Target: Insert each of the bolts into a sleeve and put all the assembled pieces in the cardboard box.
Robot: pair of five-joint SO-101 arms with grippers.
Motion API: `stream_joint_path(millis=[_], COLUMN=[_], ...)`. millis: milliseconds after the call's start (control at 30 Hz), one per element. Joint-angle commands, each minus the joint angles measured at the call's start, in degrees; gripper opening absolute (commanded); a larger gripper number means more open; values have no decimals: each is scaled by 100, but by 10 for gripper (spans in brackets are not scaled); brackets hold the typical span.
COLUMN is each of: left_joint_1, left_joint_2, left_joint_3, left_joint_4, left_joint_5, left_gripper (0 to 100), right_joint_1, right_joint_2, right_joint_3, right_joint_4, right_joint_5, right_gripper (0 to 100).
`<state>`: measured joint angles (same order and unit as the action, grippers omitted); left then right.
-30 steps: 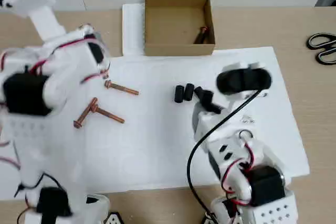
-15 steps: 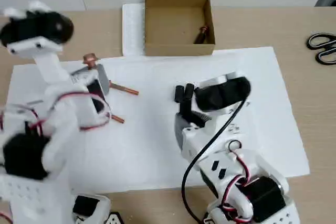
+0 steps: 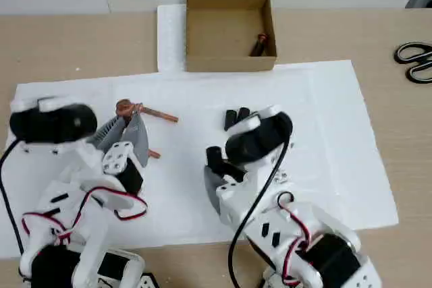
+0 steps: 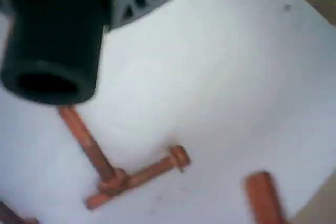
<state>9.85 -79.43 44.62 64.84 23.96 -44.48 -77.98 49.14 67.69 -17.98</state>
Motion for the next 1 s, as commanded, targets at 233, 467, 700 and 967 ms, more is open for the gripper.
stream_joint_path(millis=[233,467,700,967], left_joint_1=[475,712,721,1451], left_joint_2=[-229,-229,-185,-185], left_joint_3=[13,4,13,57], left_joint_4=[-220,-387,-993,-1002], left_joint_5=[615,862,870,1081], left_gripper=[5,5,5,5], right_joint_1=[-470,-497,-514,-620], right_joint_2=[-1270,-1499,-1499,-1464], right_joint_3=[1345,1758,1793,2119], right_joint_4=[-1235,-1358,-1358,-1956], right_joint_5=[1433,1442,1433,1442], right_gripper=[3,3,3,3])
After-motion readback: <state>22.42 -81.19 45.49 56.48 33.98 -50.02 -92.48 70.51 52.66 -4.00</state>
